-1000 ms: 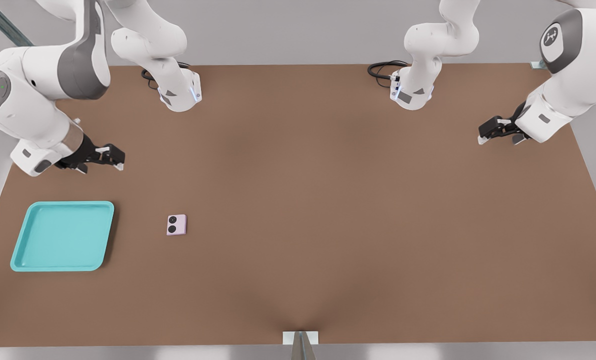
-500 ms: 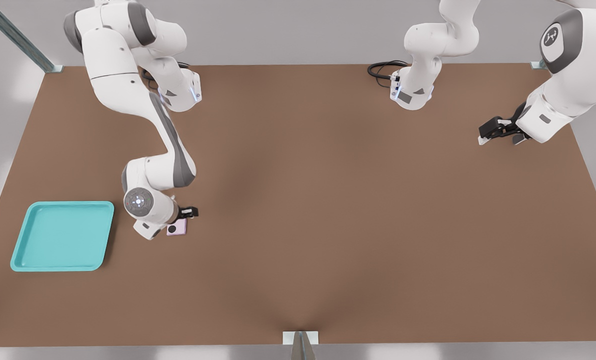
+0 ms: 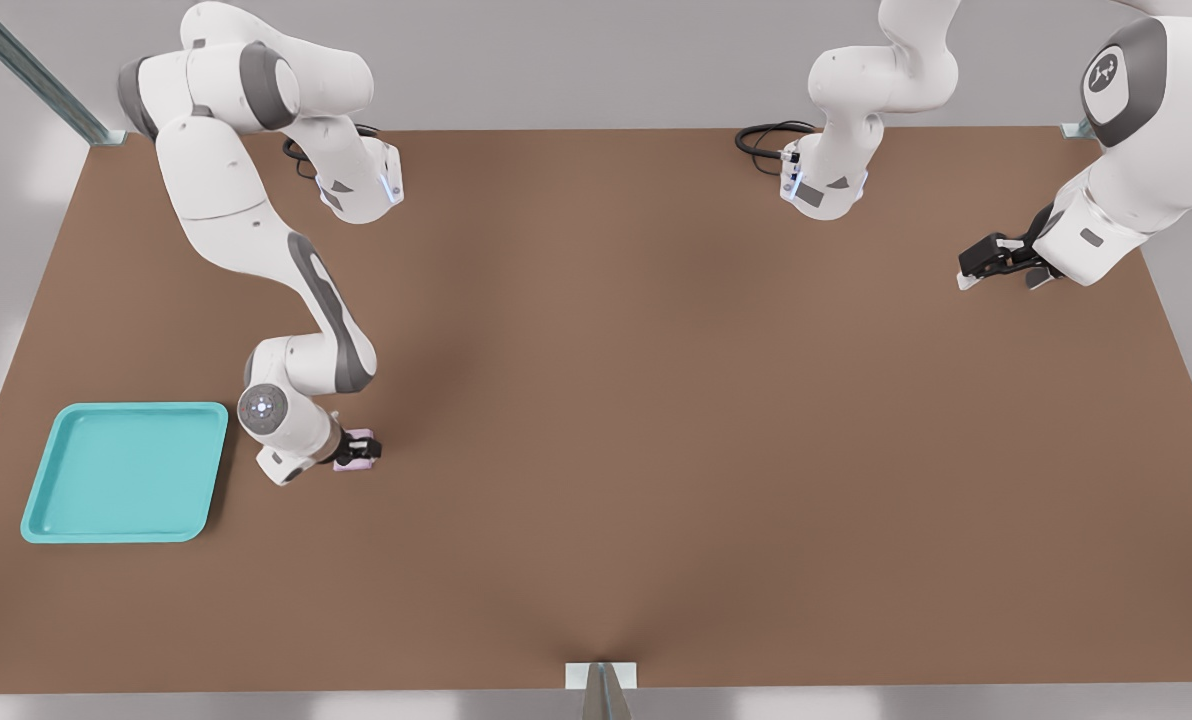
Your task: Keep left arm still and place phone on the tray with right arm
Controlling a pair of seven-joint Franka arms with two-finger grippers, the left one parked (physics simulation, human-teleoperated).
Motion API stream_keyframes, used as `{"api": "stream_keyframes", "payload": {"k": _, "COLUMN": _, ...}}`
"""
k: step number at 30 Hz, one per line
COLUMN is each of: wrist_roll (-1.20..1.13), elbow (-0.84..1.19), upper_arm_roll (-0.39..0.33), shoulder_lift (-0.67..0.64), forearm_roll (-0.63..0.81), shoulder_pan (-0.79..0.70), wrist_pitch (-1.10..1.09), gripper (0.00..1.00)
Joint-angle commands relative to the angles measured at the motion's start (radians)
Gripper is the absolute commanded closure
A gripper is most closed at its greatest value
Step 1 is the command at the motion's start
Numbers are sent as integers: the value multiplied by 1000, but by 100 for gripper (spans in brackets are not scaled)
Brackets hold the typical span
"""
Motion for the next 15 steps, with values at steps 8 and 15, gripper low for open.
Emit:
{"api": "stream_keyframes", "payload": {"k": 8, "wrist_roll": -27, "elbow": -8, "upper_arm_roll": 7, "shoulder_lift": 20, "forearm_roll": 2, "shoulder_pan": -16, "wrist_pitch": 46, "gripper": 0}}
{"api": "stream_keyframes", "payload": {"k": 15, "wrist_roll": -28, "elbow": -28, "upper_arm_roll": 7, "shoulder_lift": 20, "forearm_roll": -4, "shoulder_pan": -5, "wrist_pitch": 47, "gripper": 0}}
